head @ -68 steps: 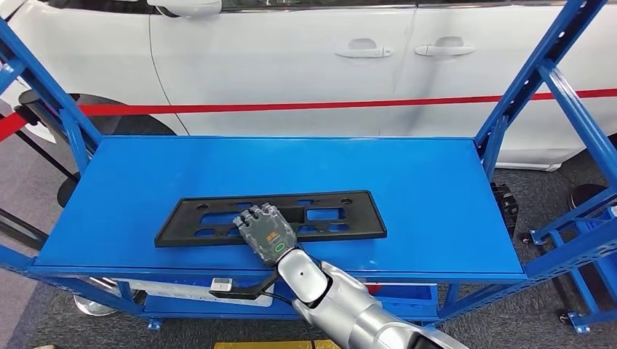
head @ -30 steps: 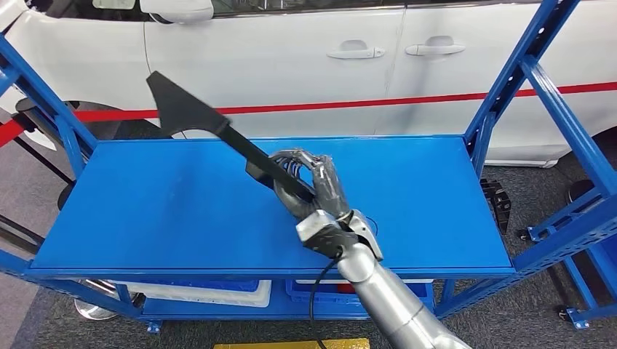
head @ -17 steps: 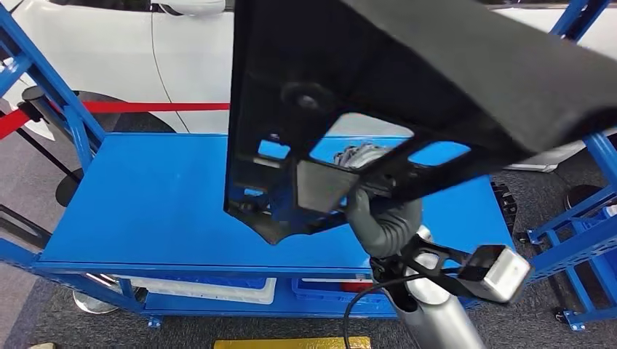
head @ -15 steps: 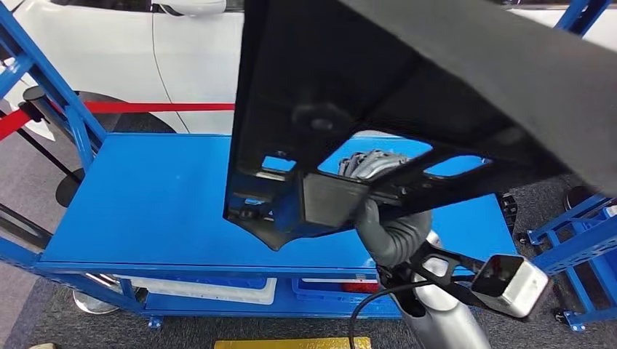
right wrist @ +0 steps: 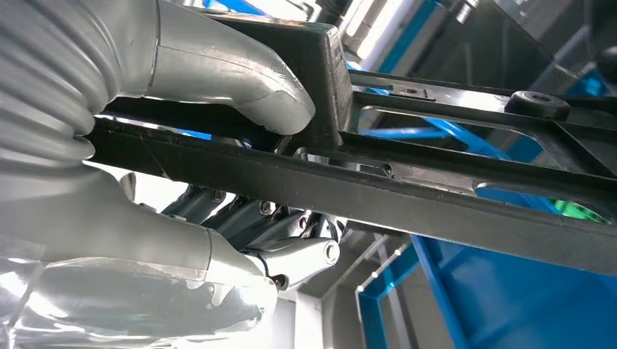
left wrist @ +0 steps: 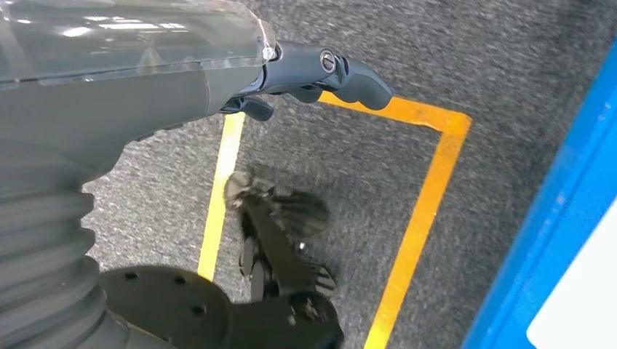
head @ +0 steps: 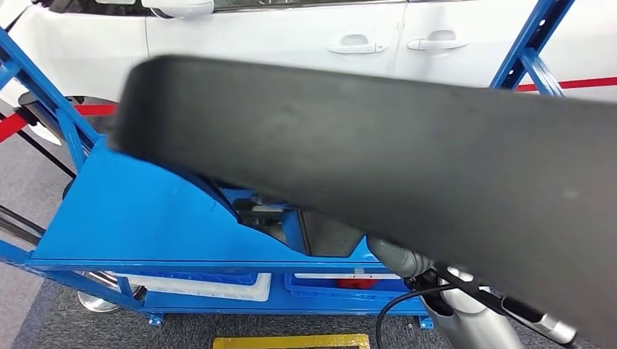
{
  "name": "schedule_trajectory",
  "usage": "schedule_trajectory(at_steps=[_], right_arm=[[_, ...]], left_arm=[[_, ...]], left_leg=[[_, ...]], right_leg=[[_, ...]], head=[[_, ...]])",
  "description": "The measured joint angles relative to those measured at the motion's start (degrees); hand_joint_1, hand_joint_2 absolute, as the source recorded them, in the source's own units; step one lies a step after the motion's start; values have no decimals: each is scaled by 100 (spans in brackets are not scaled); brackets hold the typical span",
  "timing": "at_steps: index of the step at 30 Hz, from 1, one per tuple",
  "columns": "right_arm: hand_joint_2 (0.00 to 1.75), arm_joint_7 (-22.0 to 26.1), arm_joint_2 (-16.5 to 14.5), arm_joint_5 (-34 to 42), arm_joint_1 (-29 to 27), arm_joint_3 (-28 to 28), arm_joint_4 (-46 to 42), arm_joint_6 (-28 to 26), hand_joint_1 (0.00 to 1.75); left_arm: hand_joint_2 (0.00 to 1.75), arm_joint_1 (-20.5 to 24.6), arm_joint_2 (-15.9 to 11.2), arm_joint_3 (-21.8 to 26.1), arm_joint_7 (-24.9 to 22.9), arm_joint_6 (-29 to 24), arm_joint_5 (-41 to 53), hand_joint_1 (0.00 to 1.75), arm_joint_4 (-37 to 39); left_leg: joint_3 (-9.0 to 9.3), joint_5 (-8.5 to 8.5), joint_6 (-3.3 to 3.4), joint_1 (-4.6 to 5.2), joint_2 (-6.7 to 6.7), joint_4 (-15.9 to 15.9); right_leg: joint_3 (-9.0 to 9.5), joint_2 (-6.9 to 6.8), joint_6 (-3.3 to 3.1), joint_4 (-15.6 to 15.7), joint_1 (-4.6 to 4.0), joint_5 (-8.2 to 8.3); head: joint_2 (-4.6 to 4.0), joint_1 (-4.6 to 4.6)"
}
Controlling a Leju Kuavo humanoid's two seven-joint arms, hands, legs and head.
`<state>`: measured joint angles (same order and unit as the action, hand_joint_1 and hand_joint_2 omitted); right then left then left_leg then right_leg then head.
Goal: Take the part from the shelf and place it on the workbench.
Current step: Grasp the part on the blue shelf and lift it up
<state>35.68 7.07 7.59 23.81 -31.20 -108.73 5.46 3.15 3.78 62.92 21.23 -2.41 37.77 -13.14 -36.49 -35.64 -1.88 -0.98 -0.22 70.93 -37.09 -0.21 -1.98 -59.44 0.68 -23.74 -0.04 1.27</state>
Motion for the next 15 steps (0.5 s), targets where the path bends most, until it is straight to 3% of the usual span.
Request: schedule_trajectory(at_steps=[2,4,6,8,10,11,12,14,15], right_arm=[[175,-4,102,2,16,-21,28,15,164],[175,38,194,-8,18,-32,42,31,164],[175,85,271,-65,19,-40,37,27,164],[175,108,327,-123,15,-51,32,15,164],[175,113,379,-174,7,-64,32,1,164],[175,112,406,-209,1,-70,27,-8,164],[175,109,435,-248,-4,-77,20,-16,164],[175,104,483,-298,-29,-95,-1,-31,164],[175,102,507,-312,-51,-103,-9,-35,164]], left_arm=[[175,0,0,19,-33,-12,3,0,0],[175,6,1,27,-60,-14,10,0,-1],[175,28,-6,27,-70,-15,16,0,-4],[175,32,-10,29,-76,-15,17,0,-7],[175,22,-3,33,-80,-6,16,0,-5],[175,25,-1,35,-80,5,15,0,-5],[175,31,3,37,-77,22,15,0,-4],[175,41,8,38,-68,68,25,0,-4],[175,42,10,38,-64,89,38,0,-4]], left_leg=[[44,-25,27,5,0,128],[500,243,106,35,-23,-539],[901,442,191,97,-80,-1214],[951,502,235,154,-92,-1370],[920,635,283,151,-14,-1428],[890,713,318,137,30,-1464],[839,799,353,118,85,-1499],[697,925,397,110,184,-1513],[618,977,400,111,239,-1504]], right_leg=[[-84,-1,-7,-6,-29,66],[-161,14,5,-9,-45,148],[-208,37,56,3,-47,240],[-218,56,128,30,-26,327],[-235,89,191,67,-13,392],[-268,97,220,31,-7,312],[-333,100,245,-117,-3,112],[-511,85,300,-761,23,-503],[-588,82,332,-1151,36,-733]], head=[[0,0],[-1,0],[-1,-2],[0,8],[0,19],[0,15],[0,6],[0,-12],[0,-16]])
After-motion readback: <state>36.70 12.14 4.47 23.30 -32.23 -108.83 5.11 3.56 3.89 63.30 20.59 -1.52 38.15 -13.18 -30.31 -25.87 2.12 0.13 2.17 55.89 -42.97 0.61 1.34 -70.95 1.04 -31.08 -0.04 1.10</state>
